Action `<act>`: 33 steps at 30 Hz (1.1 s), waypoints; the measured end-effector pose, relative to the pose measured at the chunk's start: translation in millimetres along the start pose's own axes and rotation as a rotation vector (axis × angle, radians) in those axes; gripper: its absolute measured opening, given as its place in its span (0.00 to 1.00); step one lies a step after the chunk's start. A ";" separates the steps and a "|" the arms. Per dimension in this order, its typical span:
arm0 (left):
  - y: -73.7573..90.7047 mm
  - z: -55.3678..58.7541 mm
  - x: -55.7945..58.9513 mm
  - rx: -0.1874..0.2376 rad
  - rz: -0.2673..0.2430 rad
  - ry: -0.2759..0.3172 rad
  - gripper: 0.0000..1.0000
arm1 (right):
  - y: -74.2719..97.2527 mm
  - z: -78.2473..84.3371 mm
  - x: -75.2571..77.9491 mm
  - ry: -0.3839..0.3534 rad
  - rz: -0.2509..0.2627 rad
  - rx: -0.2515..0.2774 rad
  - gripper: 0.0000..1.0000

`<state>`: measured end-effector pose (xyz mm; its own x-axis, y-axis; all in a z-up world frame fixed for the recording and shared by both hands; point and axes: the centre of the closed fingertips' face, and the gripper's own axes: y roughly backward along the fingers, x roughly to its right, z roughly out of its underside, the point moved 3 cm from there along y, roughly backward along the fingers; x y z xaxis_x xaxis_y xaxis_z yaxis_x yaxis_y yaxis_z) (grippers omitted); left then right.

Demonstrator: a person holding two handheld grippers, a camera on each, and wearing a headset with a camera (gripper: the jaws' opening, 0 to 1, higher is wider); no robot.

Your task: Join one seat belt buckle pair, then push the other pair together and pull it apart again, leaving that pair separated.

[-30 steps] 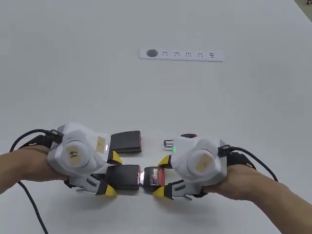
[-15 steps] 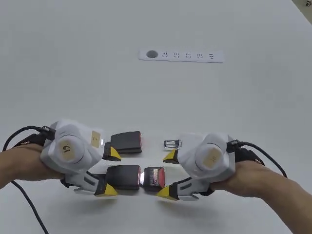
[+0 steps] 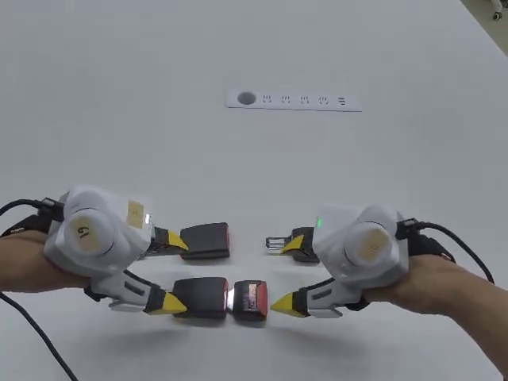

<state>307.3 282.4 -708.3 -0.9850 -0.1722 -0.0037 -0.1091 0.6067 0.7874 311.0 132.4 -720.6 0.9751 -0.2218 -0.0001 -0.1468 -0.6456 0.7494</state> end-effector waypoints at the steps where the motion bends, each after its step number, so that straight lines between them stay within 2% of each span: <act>1: 1.1 -1.7 -2.4 0.003 -0.008 0.000 0.48 | 2.0 0.7 2.1 -0.001 0.005 0.000 0.45; 7: 3.3 -7.7 -14.7 0.014 -0.030 0.006 0.49 | 10.9 1.7 14.6 -0.007 0.029 0.007 0.45; 9: 2.6 -6.2 -20.4 0.016 -0.033 0.008 0.49 | 13.3 1.5 18.5 -0.010 0.036 0.010 0.45; 18: -0.2 -8.4 -38.2 0.002 -0.051 0.003 0.49 | 21.2 6.3 36.9 -0.014 0.066 0.013 0.44; 21: -1.6 -9.4 -43.9 -0.002 -0.057 0.001 0.49 | 21.8 8.7 42.8 0.009 0.067 0.021 0.41; 25: -3.7 -5.8 -53.9 -0.009 -0.057 0.000 0.48 | 23.7 11.9 50.9 0.010 0.074 0.016 0.42; 30: -9.4 -6.1 -57.3 -0.026 -0.045 -0.003 0.47 | 23.1 18.2 57.4 0.018 0.073 0.004 0.41; 33: -13.1 -1.4 -61.1 -0.038 -0.035 -0.002 0.46 | 21.2 22.4 59.2 0.057 0.064 -0.009 0.39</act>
<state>369.1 283.9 -717.5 -0.9810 -0.1912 -0.0326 -0.1381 0.5702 0.8098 361.9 89.2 -719.6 0.9717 -0.2200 0.0856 -0.2078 -0.6250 0.7525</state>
